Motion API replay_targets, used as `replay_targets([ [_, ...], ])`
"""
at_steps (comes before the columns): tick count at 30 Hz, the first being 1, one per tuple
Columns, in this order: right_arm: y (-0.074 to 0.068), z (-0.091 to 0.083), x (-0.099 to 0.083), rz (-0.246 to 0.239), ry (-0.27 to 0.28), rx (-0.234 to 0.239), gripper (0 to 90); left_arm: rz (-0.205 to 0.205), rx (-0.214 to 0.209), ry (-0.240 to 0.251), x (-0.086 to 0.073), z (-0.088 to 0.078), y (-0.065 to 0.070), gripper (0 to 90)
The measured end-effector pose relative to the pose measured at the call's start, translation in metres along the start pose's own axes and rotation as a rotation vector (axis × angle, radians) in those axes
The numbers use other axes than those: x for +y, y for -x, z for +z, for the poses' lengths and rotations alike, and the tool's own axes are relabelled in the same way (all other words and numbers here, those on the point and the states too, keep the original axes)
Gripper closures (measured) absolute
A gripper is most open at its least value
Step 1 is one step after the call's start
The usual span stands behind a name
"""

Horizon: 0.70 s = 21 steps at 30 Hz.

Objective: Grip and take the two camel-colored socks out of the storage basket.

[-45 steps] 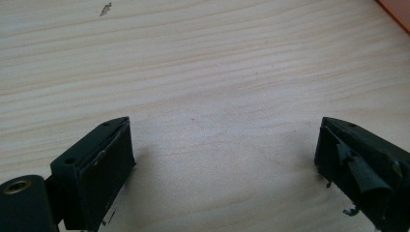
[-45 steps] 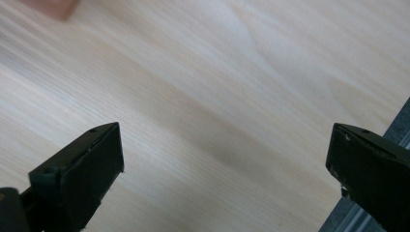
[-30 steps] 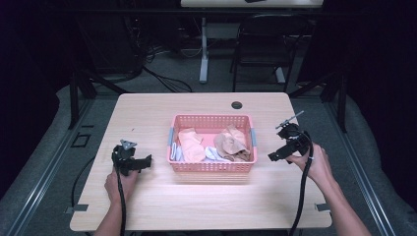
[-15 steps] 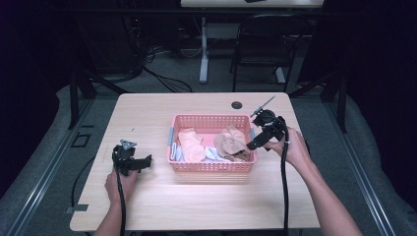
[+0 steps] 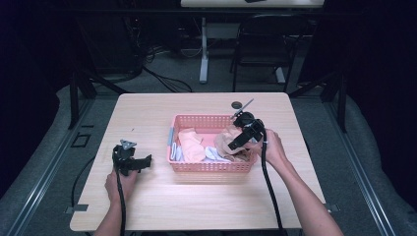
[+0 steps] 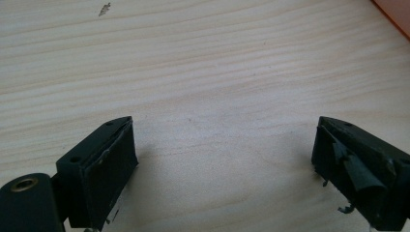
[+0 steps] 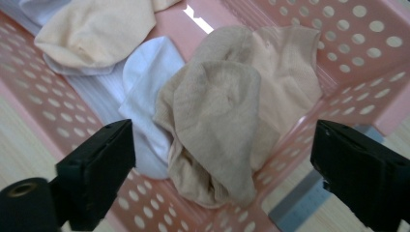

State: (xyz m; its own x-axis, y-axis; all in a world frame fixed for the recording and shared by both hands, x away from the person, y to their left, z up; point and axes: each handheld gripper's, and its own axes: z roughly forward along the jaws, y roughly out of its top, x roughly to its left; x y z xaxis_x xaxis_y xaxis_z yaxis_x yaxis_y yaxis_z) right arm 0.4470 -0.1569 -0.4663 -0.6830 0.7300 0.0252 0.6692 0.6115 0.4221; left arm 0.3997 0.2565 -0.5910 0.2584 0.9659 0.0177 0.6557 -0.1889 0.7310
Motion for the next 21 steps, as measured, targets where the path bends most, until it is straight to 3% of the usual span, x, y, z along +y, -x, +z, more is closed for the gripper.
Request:
replay_targets([
  [6,0.002,0.022,-0.004,0.042,-0.019,0.001,28.9,0.001,-0.002,-0.001,0.000,0.000,0.000,8.3],
  [8,0.003,0.025,-0.004,0.021,-0.071,-0.016,36.8,0.000,0.000,0.000,0.000,0.000,0.000,8.4],
  [9,0.002,0.028,-0.005,0.024,-0.080,-0.037,39.2,0.000,-0.001,0.001,0.000,0.000,0.000,8.4],
  [11,0.002,0.032,-0.006,0.036,-0.083,-0.028,44.4,0.000,-0.001,0.001,0.000,0.000,0.000,8.4],
  [14,0.002,0.035,-0.004,0.004,-0.136,-0.063,61.2,0.000,-0.002,0.001,0.000,0.000,0.000,8.4],
  [21,0.001,0.038,-0.004,0.006,-0.158,-0.065,75.3,0.000,-0.001,0.000,0.000,0.000,0.000,8.4],
])
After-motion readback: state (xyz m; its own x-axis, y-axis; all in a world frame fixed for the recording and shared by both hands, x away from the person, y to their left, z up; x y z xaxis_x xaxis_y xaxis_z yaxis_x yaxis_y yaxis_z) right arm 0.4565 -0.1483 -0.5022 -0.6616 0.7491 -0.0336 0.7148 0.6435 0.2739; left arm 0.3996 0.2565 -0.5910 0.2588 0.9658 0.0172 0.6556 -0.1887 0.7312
